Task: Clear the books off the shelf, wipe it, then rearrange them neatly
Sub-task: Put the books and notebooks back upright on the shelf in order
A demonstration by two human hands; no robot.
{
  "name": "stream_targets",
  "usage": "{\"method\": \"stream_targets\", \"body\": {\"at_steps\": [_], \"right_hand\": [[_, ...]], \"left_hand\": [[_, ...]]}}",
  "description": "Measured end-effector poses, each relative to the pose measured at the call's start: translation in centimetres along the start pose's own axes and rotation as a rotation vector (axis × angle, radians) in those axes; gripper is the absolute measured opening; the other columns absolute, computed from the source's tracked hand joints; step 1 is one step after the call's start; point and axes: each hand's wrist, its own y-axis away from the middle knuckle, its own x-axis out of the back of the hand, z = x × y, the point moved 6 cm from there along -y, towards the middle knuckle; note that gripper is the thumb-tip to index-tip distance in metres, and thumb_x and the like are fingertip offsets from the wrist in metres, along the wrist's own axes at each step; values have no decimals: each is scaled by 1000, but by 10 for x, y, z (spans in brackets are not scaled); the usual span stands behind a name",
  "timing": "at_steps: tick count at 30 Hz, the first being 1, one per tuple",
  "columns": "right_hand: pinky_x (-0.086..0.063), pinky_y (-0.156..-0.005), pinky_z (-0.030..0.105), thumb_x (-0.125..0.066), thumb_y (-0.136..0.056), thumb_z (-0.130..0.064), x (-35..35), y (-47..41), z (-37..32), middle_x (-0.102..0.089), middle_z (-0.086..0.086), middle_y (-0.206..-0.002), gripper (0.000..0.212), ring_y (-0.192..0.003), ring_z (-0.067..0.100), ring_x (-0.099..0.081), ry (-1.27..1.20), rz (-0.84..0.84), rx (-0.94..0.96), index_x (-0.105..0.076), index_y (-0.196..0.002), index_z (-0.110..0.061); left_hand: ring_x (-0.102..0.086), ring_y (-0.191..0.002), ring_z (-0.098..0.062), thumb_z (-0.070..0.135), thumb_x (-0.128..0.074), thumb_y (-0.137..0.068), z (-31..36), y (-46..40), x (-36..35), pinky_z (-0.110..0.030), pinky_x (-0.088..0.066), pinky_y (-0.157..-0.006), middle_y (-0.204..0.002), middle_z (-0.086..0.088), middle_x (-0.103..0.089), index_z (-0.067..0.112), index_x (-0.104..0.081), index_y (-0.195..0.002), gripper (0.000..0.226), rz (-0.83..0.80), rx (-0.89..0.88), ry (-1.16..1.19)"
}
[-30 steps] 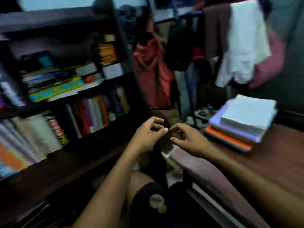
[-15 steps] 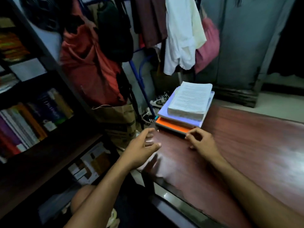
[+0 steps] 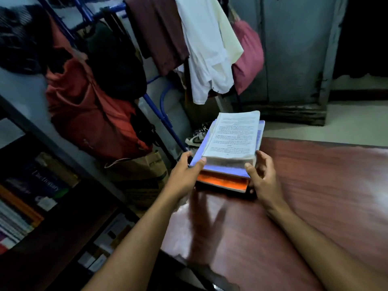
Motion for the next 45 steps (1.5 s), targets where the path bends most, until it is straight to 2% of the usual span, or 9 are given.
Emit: {"method": "stream_targets", "body": {"at_steps": [4, 8, 15, 22, 28, 30, 35, 40, 45], "right_hand": [[-51, -102, 47, -62, -75, -67, -1, -1, 0, -64, -10, -132, 80, -121, 12, -61, -31, -12, -11, -40, -146, -38], [-53, -91, 55, -56, -77, -75, -2, -1, 0, -64, -14, -132, 72, -105, 22, -66, -49, -12, -22, -39, -143, -50], [-49, -71, 4, -56, -100, -44, 1, -2, -11, -58, -28, -118, 49, -88, -23, -58, -151, 25, 6, -45, -144, -25], [-49, -97, 48, -65, -77, -71, 18, 3, -6, -70, 14, -117, 81, -107, 33, -66, -382, 140, -182, -57, -119, -2], [-52, -69, 32, -42, -97, -61, 12, 66, -32, -78, 3, -98, 54, -79, 22, -74, -322, -208, -449, -77, -109, -21], [-52, -87, 37, -42, -96, -59, 8, 98, -45, -76, 4, -112, 55, -99, 23, -74, -318, -299, -460, -72, -122, -21], [-56, -96, 48, -53, -86, -60, -47, 174, -67, -73, 8, -122, 57, -111, 26, -70, -394, -562, -598, -74, -121, -21], [-61, -77, 50, -63, -85, -37, -152, 232, -69, -74, 11, -118, 49, -104, 30, -73, -247, -904, -646, -69, -126, -12], [-55, -95, 54, -69, -84, -23, -293, 295, -86, -74, 10, -118, 42, -108, 30, -71, -127, -1195, -514, -66, -125, -12]], "left_hand": [[-56, -124, -15, 72, -52, -90, 1, -26, -10, -43, -43, -111, -138, 6, -58, 28, -55, -135, 62, 17, 64, -41], [-63, -101, -16, 79, -53, -81, 4, -35, -16, -37, -50, -85, -114, 3, -69, 24, -68, -109, 63, 55, 101, -70], [-66, -90, -20, 71, -70, -78, 4, -29, -21, -35, -46, -72, -103, -5, -71, 14, -69, -97, 60, 54, 149, 38], [-70, -76, -17, 41, -86, -77, 2, 8, -35, -32, -57, -65, -100, -1, -77, 14, -67, -110, 47, -37, 291, 330], [-71, -84, -19, 26, -83, -61, -21, 84, -38, -49, -60, -81, -104, -2, -77, 15, -59, -118, 62, -184, 350, 646], [-70, -80, -18, 26, -81, -60, -34, 117, -27, -43, -59, -74, -98, -3, -75, 14, -57, -117, 62, -169, 329, 678], [-71, -84, -15, 20, -82, -57, -74, 201, 30, -24, -55, -64, -105, -7, -76, 7, -58, -118, 67, 51, 216, 739], [-69, -112, -23, 31, -84, -58, -129, 289, 116, -38, -54, -93, -124, -7, -72, 14, -57, -130, 78, 380, 158, 745], [-68, -114, -31, 36, -85, -55, -197, 381, 193, -44, -55, -87, -122, -6, -73, 18, -57, -130, 82, 877, 244, 840]]}}
